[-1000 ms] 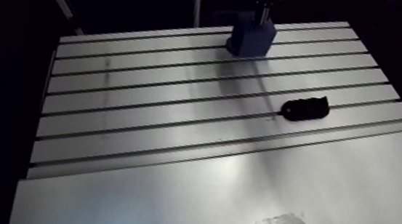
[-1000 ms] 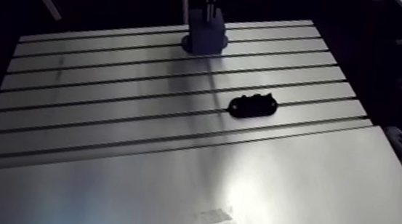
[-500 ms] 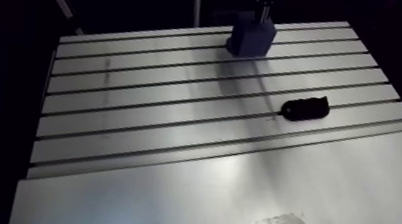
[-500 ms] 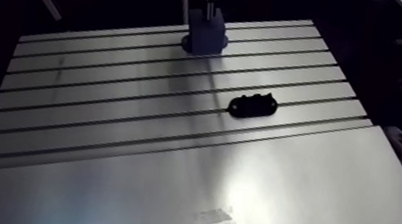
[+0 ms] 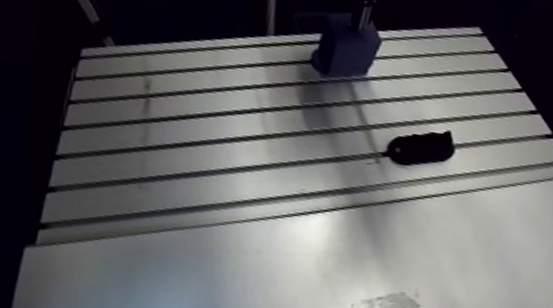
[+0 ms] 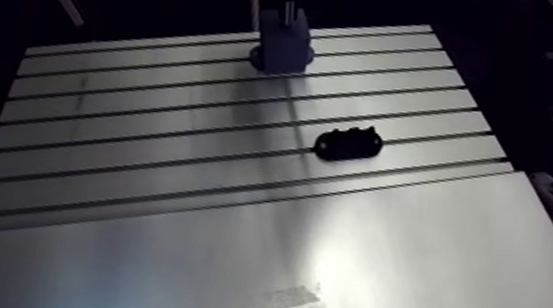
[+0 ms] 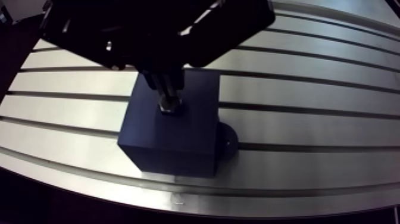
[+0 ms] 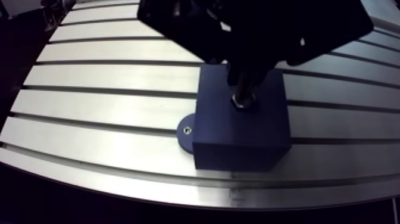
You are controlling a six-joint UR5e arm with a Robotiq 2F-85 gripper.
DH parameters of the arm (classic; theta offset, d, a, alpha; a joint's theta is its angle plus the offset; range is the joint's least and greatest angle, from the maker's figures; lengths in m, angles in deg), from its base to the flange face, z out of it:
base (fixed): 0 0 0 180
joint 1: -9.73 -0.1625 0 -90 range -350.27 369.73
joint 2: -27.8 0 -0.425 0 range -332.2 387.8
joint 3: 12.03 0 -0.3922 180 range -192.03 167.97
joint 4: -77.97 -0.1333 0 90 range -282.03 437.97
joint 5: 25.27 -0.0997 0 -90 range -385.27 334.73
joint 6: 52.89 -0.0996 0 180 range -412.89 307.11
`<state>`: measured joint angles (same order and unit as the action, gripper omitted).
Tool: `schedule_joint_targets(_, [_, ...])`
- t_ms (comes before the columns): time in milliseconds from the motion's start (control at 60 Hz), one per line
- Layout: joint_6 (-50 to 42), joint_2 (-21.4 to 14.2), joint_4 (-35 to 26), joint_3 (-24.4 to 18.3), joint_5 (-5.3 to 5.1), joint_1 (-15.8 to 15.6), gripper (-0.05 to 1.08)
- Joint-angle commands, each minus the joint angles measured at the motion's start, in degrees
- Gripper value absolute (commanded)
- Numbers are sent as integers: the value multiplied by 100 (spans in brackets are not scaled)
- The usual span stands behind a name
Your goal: Pick up the M10 bolt and insert it into the hex recess until seated.
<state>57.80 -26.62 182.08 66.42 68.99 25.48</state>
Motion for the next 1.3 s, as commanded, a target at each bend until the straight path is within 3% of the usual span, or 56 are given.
schedule_joint_targets(17, [1, 23, 0, -2, -7, -2, 108])
schedule_joint_targets(1300, [9, 33, -9, -2, -8, -19, 108])
